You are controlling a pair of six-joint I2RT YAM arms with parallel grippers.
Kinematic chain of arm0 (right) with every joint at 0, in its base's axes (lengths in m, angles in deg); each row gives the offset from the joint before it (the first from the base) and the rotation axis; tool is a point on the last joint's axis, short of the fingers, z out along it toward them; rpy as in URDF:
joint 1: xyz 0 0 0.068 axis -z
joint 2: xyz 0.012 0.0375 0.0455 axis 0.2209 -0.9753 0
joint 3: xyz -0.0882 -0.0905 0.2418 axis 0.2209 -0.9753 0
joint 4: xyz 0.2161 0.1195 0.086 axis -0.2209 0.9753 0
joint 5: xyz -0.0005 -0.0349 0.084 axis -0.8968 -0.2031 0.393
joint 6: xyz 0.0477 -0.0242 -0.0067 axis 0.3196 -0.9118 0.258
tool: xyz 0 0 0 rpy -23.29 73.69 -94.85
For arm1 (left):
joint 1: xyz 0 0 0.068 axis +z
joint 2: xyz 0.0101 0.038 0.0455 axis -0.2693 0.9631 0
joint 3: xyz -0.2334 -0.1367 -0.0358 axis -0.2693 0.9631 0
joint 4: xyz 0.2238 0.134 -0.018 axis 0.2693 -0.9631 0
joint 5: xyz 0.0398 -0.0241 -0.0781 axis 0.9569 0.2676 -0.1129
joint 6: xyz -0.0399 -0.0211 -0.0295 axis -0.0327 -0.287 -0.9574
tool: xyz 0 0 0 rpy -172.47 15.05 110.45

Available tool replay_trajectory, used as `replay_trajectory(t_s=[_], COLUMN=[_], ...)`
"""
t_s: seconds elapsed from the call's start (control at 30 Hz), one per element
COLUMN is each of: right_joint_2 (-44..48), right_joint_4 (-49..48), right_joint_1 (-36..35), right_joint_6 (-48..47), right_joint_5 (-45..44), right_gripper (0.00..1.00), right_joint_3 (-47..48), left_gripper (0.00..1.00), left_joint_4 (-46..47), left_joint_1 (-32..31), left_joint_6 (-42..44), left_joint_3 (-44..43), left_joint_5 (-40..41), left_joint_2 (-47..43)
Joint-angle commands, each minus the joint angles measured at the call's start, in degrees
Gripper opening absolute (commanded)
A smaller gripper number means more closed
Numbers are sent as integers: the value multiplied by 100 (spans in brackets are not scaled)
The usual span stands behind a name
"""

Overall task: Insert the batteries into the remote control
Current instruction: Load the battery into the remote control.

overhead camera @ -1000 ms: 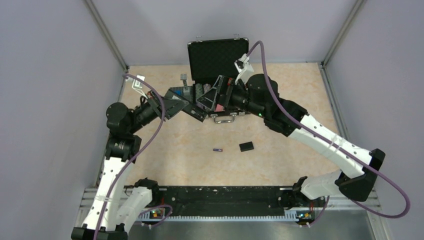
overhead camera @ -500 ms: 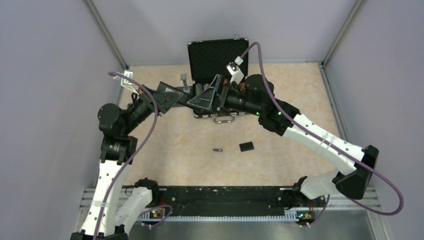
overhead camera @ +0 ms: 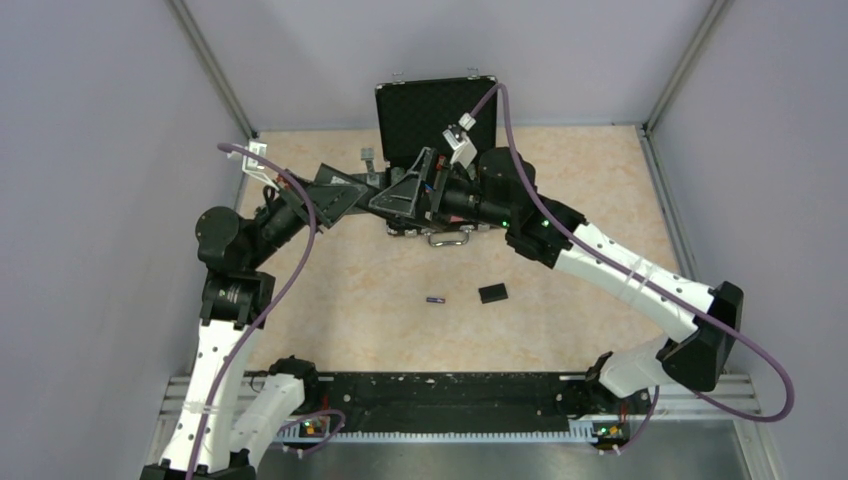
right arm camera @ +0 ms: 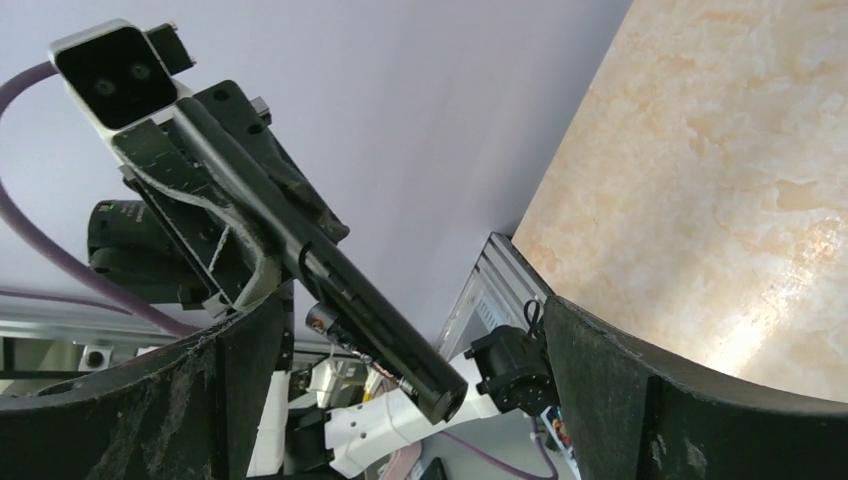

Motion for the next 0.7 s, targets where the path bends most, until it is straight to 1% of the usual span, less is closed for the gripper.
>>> replay_trajectory(t_s=[0.0,0.33,0.67], right_joint_2=[-101,-190,-132], right_joint_4=[-17,-30,-236], right_joint_1=[7,54,151], right_joint_6=[2,80,265], right_joint_5=[85,195,376], right_gripper=[98,86,73], right_joint_3=[362,296,-155], left_gripper=[0,0,0], left_joint_4=[212,188,243], left_joint_1=[-14,-14,-14], left_joint_6=[137,167,4], left_joint_3=[-158,-120,-263], left_joint_5=[-146,-141,-29], left_joint_2=[-63,-66,-80])
